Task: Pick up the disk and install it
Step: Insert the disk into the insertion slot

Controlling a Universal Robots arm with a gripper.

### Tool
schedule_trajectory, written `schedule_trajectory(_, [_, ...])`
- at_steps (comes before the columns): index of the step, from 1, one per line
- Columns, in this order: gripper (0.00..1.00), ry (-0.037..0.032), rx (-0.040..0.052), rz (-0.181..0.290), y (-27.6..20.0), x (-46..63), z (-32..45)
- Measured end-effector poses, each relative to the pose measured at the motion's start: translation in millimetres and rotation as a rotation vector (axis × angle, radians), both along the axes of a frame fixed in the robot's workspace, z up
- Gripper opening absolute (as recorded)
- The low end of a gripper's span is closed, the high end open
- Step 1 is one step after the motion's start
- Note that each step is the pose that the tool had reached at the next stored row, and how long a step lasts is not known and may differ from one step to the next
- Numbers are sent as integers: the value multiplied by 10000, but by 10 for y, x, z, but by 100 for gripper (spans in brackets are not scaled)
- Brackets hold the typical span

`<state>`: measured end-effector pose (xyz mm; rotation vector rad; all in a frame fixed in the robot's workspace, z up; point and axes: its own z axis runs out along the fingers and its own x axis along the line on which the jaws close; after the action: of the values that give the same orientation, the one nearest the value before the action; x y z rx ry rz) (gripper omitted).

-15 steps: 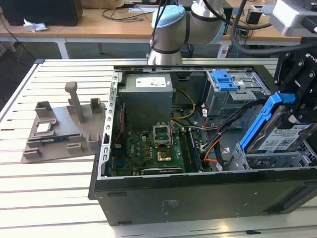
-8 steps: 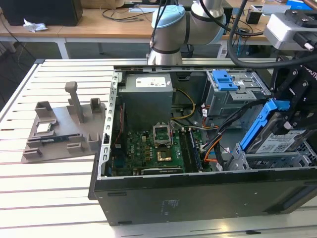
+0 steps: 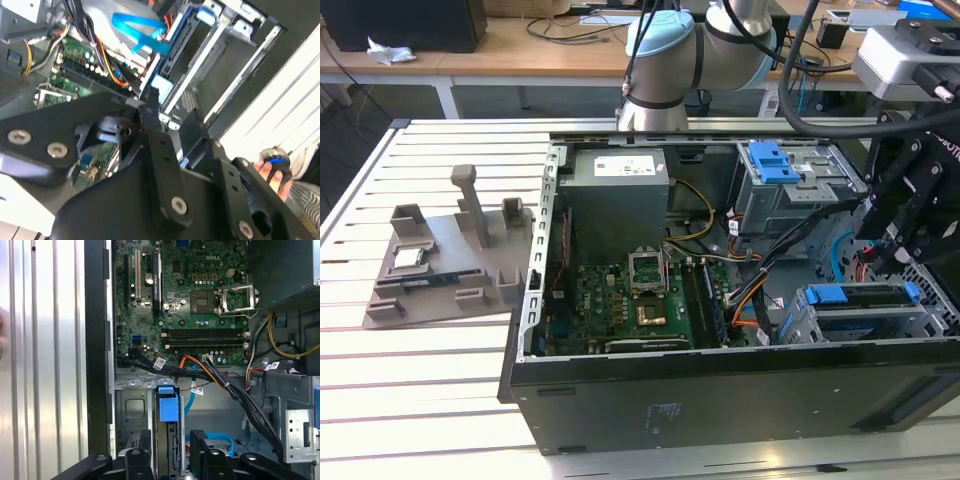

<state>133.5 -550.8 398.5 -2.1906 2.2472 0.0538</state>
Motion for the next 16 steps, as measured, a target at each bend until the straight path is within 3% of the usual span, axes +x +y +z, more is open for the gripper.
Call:
schedule_trajectory(2, [44,-1,-5,0,0,0,1])
schedule_trajectory(3, [30,-1,-7,0,0,0,0])
schedule_trajectory(5, [12,-1,-10,0,0,1,0])
schedule_trajectory(9, [11,1,-18,2,11,29,-3])
schedule_trajectory(16, [11,56,-105,1,78,244,-78])
